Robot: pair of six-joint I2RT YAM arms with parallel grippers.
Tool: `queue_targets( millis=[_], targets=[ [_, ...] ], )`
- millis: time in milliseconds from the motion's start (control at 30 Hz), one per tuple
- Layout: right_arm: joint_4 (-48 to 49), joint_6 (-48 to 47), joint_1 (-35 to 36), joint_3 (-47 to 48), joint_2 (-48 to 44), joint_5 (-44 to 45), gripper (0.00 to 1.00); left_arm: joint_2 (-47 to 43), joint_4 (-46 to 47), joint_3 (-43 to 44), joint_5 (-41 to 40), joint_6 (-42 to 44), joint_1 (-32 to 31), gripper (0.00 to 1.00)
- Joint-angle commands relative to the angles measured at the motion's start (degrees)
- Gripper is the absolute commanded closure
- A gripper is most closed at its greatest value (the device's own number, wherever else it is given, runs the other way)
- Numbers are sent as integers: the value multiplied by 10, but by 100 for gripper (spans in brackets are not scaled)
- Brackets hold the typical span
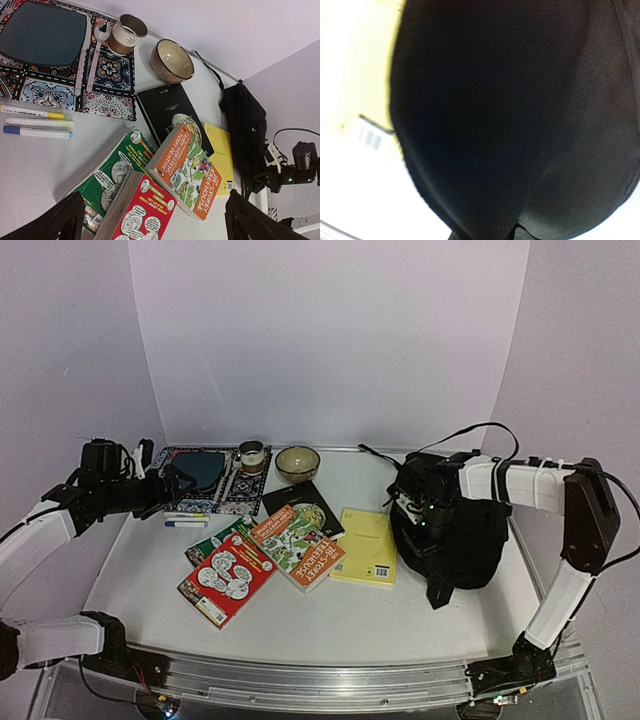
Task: Pack the student bag
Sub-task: Pick up the student bag from the corner of the board, then put down the student bag at the corner of the board.
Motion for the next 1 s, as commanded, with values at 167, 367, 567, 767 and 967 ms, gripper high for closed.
queue_targets(
  millis=[167,367,567,767,967],
  targets=[
    [-149,61,74,89,-56,-9,100,11,29,32,32,-33,-16,1],
    [-144,139,131,110,-49,-57,100,11,34,34,33,-59,-29,1],
    [-77,190,188,120,5,-77,98,22,52,33,14,-83,-71,2],
    [-13,210,219,148,62,-104,90,42,77,35,-28,-108,-139,2],
    [-20,158,216,193,69,-85,67,81,100,46,-82,-129,-219,2]
  ],
)
